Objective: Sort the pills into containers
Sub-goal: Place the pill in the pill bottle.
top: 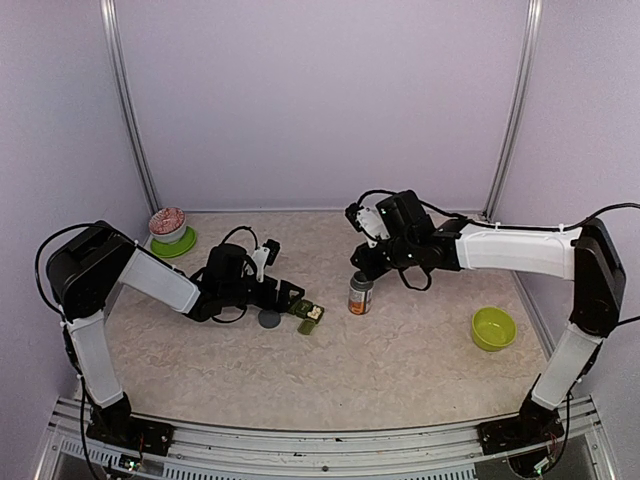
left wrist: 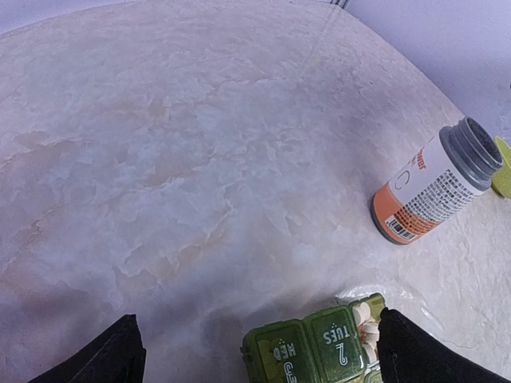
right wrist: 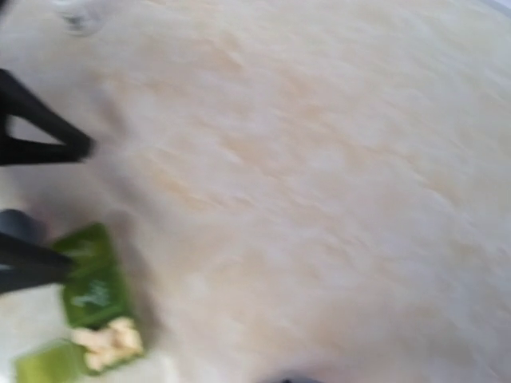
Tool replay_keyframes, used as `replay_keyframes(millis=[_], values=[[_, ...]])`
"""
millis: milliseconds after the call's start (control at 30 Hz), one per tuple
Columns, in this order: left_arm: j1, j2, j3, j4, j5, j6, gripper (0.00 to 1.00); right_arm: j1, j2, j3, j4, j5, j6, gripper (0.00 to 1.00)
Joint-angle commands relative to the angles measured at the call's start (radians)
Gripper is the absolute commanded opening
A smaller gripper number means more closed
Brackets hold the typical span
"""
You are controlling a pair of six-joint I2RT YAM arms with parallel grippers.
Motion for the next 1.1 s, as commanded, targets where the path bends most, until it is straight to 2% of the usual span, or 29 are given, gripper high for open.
replay_keyframes(millis=[0, 800, 1067], values=[[0.002, 0.009, 0.007, 0.025, 0.008, -0.001, 0.99, -0.036, -0.03, -0.048, -0.009, 0.015, -0.012, 0.14], [0.004, 0.017, 0.008, 0.026, 0.008, -0.002, 0.99, -0.043, 0.015, -0.061, 0.006, -0.062, -0.001, 0.15], [0.004, 0.016, 0.008, 0.026, 0.007, -0.002, 0.99, -0.043, 0.011, -0.061, -0.007, -0.057, 0.0, 0.21]])
